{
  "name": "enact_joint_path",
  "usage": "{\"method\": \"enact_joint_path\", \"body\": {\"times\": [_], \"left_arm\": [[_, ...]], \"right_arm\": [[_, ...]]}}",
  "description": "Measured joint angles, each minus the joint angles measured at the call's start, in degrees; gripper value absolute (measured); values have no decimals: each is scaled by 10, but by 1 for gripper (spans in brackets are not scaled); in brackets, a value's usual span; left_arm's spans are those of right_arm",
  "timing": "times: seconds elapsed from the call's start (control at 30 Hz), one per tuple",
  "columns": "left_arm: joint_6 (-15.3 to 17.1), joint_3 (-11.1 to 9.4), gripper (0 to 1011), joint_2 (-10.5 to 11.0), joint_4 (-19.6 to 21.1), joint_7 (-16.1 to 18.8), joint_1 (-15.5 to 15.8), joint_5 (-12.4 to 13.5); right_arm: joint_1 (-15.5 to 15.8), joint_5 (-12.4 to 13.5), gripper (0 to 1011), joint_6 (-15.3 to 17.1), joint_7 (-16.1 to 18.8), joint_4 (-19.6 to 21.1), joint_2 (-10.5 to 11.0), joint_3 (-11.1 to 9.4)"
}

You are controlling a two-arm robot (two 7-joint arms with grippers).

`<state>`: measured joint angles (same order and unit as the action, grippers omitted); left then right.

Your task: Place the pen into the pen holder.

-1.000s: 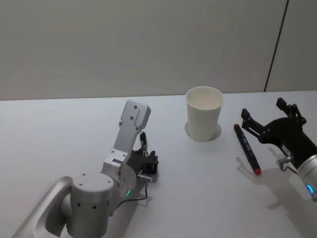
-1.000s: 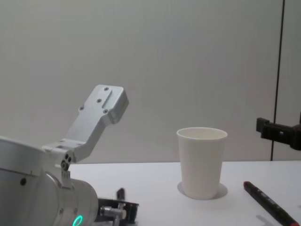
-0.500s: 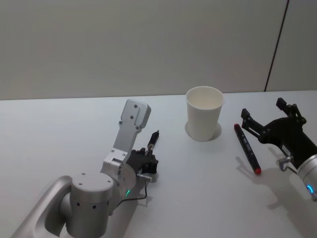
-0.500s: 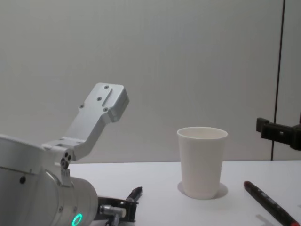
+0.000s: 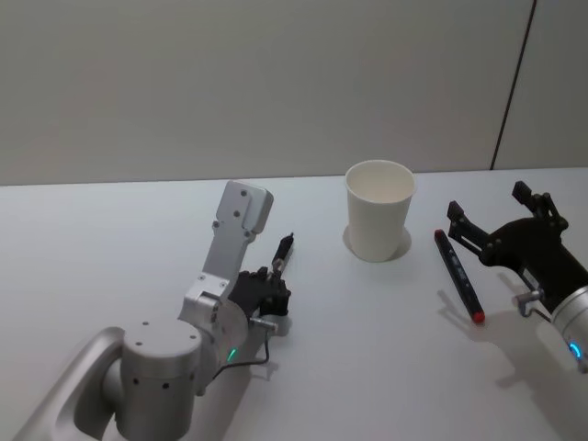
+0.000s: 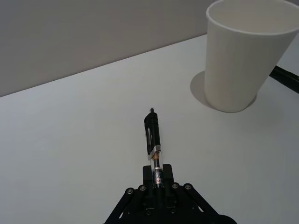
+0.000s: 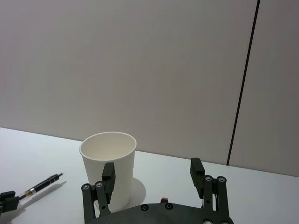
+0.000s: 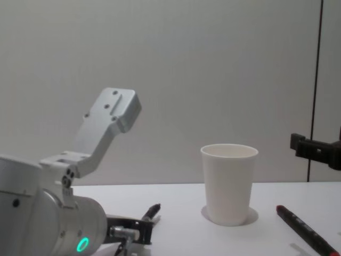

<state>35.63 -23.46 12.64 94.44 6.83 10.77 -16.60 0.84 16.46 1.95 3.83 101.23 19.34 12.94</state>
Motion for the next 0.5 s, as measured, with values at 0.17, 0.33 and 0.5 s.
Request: {"method": "enact_joint_path", "body": {"times": [0.17,0.33,0.5], "left_arm": [[-13,8,124,7,10,-1,-6,-10],[-29,21,124,19,26,0,-14,-28],[-47,36,124,34,43,-6,-23,-50]], "right_arm": [[0,0,1009,0,0,0,0,0],[0,0,1009,0,0,0,0,0],[0,0,1008,0,0,0,0,0]]}}
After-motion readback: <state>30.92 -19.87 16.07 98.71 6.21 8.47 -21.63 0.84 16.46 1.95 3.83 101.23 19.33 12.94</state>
